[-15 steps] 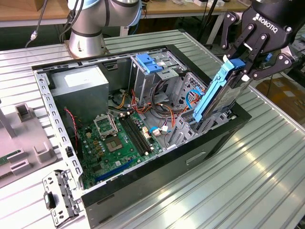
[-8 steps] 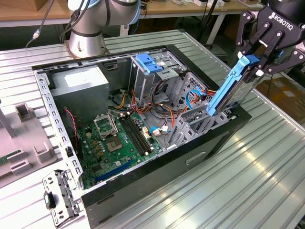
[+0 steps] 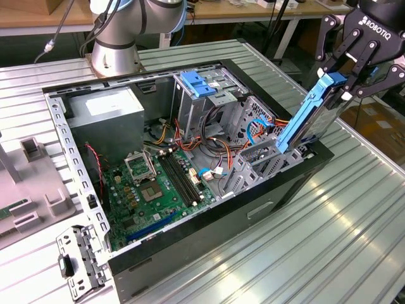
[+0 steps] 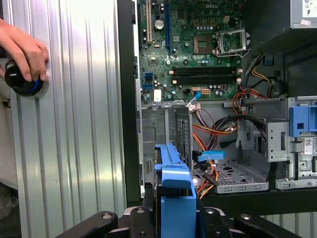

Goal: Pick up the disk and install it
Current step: 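Pick up the disk, then insert the disk into the insertion slot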

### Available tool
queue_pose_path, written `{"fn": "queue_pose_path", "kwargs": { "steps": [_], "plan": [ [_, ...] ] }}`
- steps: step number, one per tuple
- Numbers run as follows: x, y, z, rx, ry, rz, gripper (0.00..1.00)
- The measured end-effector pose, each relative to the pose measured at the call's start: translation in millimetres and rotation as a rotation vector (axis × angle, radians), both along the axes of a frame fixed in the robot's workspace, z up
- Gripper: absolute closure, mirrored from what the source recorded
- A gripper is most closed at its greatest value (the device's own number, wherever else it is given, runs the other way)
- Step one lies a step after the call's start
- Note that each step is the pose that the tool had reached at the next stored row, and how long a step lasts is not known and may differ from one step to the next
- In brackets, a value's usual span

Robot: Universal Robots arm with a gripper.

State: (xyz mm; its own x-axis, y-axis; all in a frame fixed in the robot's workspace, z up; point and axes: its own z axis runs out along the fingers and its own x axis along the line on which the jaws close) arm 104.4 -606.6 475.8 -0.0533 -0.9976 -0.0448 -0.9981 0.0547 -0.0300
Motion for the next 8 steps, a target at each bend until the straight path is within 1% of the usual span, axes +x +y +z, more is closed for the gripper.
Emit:
{"fn": "queue_pose_path", "kwargs": {
  "steps": [8],
  "plan": [
    [0.2,0.0,0.0,0.0001,0.0,0.0,0.63]
  ]
}}
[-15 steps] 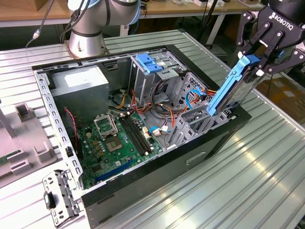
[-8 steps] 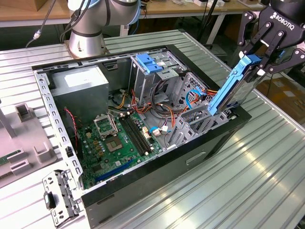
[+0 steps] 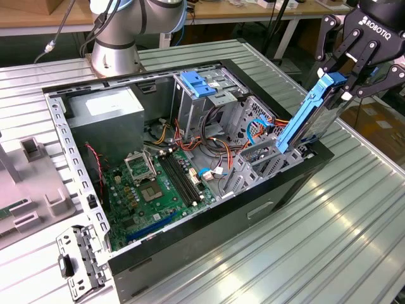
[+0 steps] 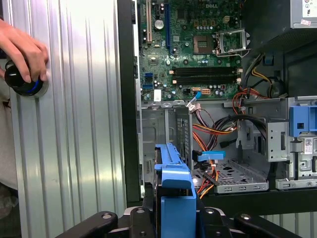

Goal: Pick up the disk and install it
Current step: 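Insert the disk into the insertion slot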

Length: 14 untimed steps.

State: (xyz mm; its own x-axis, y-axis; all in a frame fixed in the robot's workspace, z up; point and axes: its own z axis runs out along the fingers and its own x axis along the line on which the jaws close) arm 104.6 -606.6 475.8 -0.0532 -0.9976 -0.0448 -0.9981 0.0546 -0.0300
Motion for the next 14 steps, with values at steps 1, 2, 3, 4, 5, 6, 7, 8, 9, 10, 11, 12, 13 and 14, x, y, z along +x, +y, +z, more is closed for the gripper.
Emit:
{"fn": "queue_pose_path", "kwargs": {
  "steps": [1,2,3,4,5,6,7,8,9,10,11,12,13,14],
  "plan": [
    [-0.1,0.0,0.0,0.0,0.0,0.0,0.63],
    [-0.5,0.0,0.0,0.0001,-0.0001,0.0,0.63],
    [-1.7,0.0,-0.1,0.0003,-0.0001,0.0,0.63],
    [-3.1,0.0,-0.1,0.0,0.0,0.0,0.63],
    [-4.3,0.0,-0.1,0.0001,0.0,0.0,0.63],
    [-6.3,0.0,-0.2,0.0,0.0,0.0,0.63],
    [-8.1,0.0,-0.2,-0.0001,0.0,0.0,0.63],
    [-9.7,0.0,-0.3,-0.0001,-0.0001,0.0,0.63],
    [-11.5,0.0,-0.5,0.0,0.0,0.0,0.63],
    [-14.1,0.0,-0.6,0.0001,-0.0001,0.0,0.63],
    [-16.2,0.0,-0.6,0.0001,0.0,0.0,0.63],
    [-19.5,0.0,-0.8,0.0003,-0.0001,0.0,0.63],
    [-22.6,0.0,-1.0,0.0007,0.0,0.0,0.63],
    [-25.8,0.0,-1.2,0.001,0.0,0.0,0.63]
  ]
}}
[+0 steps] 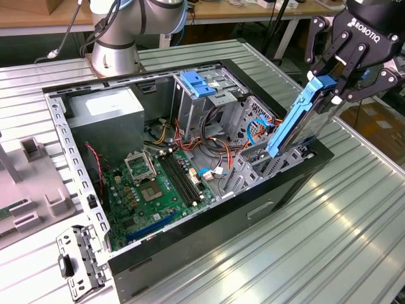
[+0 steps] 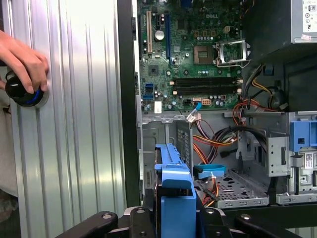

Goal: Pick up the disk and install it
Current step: 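Insert the disk into the insertion slot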

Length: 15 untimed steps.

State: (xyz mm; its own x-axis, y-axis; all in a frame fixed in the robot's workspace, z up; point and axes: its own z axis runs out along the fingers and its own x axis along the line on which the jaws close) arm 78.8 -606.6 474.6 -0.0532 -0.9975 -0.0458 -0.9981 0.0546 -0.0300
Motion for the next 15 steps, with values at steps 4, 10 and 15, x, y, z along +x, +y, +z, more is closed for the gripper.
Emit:
{"fn": "queue_pose_path", "kwargs": {
  "steps": [4,10,15],
  "plan": [
    [-9.8,0.2,-0.8,0.0019,0.0,0.0,0.63],
    [-19.5,4.4,-4.7,0.0037,0.0,0.0,0.63],
    [-21.1,9.4,-10.9,0.0231,0.0,0.0,0.63]
  ]
}}
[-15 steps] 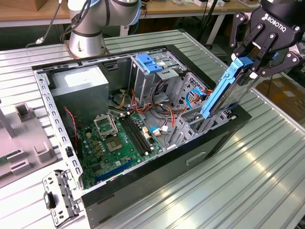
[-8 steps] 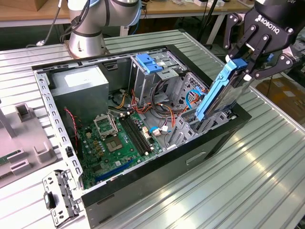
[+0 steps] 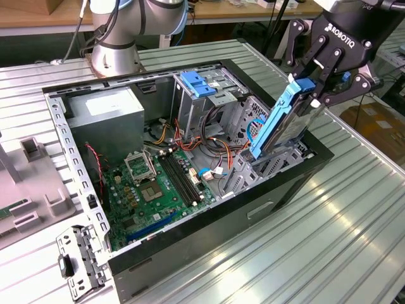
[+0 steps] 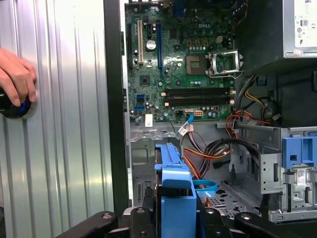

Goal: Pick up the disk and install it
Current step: 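Insert the disk into the insertion slot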

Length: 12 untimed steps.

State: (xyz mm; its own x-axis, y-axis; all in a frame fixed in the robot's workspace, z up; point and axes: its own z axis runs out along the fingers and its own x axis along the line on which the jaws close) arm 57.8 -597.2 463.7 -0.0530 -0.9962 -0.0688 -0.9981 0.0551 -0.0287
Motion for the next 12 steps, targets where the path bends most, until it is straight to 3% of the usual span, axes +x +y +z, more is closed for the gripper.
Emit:
{"fn": "queue_pose_path", "kwargs": {
  "steps": [4,12],
  "plan": [
    [-1.5,0.8,-3.8,0.0002,0.0,0.006,0.63],
    [-1.6,10.9,-10.6,0.0006,0.0,0.016,0.63]
  ]
}}
